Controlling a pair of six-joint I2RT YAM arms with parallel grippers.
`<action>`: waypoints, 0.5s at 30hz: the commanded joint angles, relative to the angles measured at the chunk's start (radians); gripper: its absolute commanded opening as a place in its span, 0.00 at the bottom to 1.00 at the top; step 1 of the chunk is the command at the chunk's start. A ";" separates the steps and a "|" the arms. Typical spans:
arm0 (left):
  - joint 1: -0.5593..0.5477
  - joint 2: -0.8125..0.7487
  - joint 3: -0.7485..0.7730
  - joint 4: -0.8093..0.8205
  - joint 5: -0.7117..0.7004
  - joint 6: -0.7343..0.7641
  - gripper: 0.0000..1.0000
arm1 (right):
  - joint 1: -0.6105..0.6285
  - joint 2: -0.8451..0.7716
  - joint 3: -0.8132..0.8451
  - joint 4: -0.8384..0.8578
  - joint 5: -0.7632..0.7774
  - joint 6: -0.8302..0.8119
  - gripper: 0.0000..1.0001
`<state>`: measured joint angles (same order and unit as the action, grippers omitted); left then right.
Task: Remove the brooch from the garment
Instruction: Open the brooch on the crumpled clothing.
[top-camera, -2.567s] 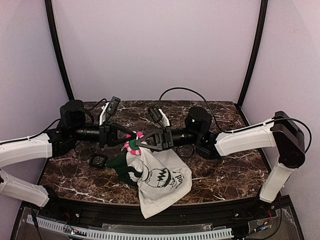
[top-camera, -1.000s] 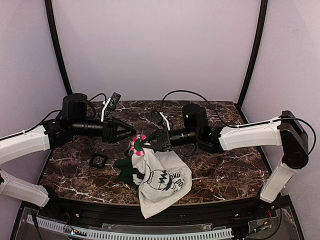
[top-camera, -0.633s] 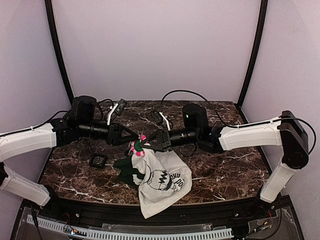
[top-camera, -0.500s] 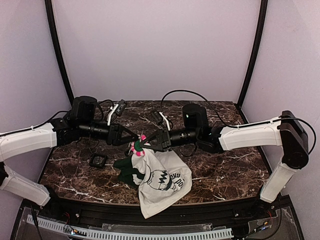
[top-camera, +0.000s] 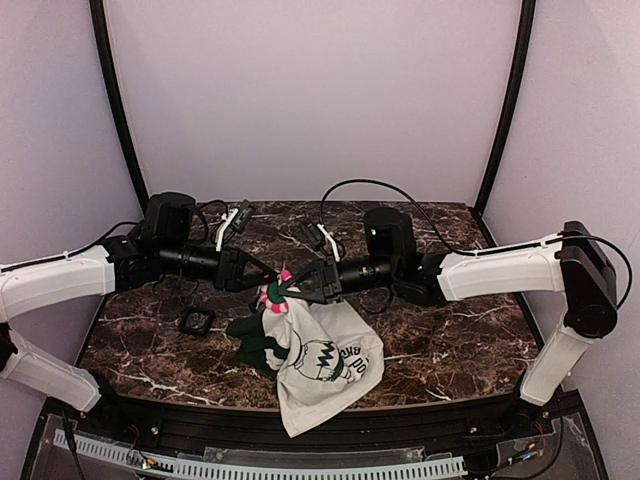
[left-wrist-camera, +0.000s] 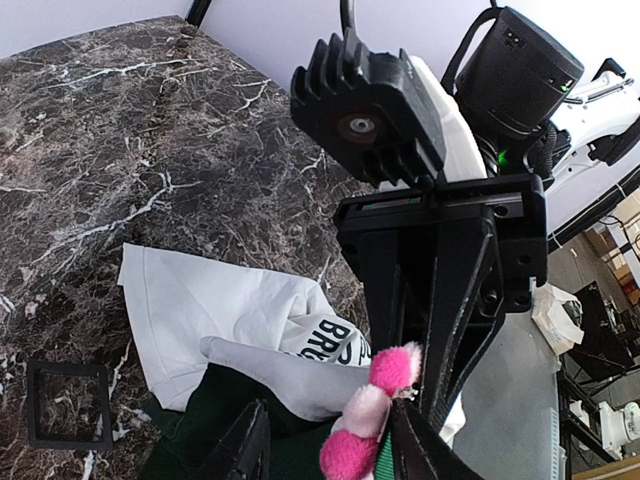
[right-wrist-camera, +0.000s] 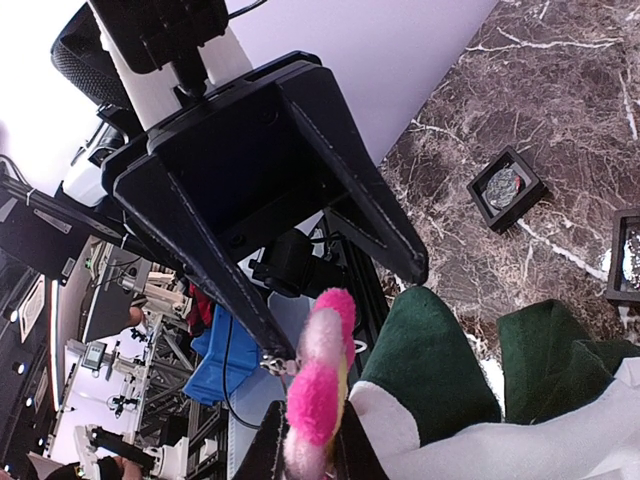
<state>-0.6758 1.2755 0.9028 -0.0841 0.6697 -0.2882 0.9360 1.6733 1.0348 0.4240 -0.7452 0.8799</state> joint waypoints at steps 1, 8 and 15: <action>0.005 -0.002 0.024 -0.007 0.001 -0.003 0.43 | 0.019 -0.002 0.036 0.028 -0.017 -0.024 0.00; 0.006 -0.006 0.020 0.007 0.008 -0.010 0.43 | 0.021 0.006 0.037 0.011 -0.012 -0.030 0.00; 0.005 -0.004 0.013 0.027 0.030 -0.022 0.44 | 0.024 0.018 0.042 -0.002 -0.009 -0.036 0.00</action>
<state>-0.6758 1.2755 0.9028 -0.0826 0.6769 -0.2962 0.9405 1.6749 1.0451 0.4026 -0.7441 0.8642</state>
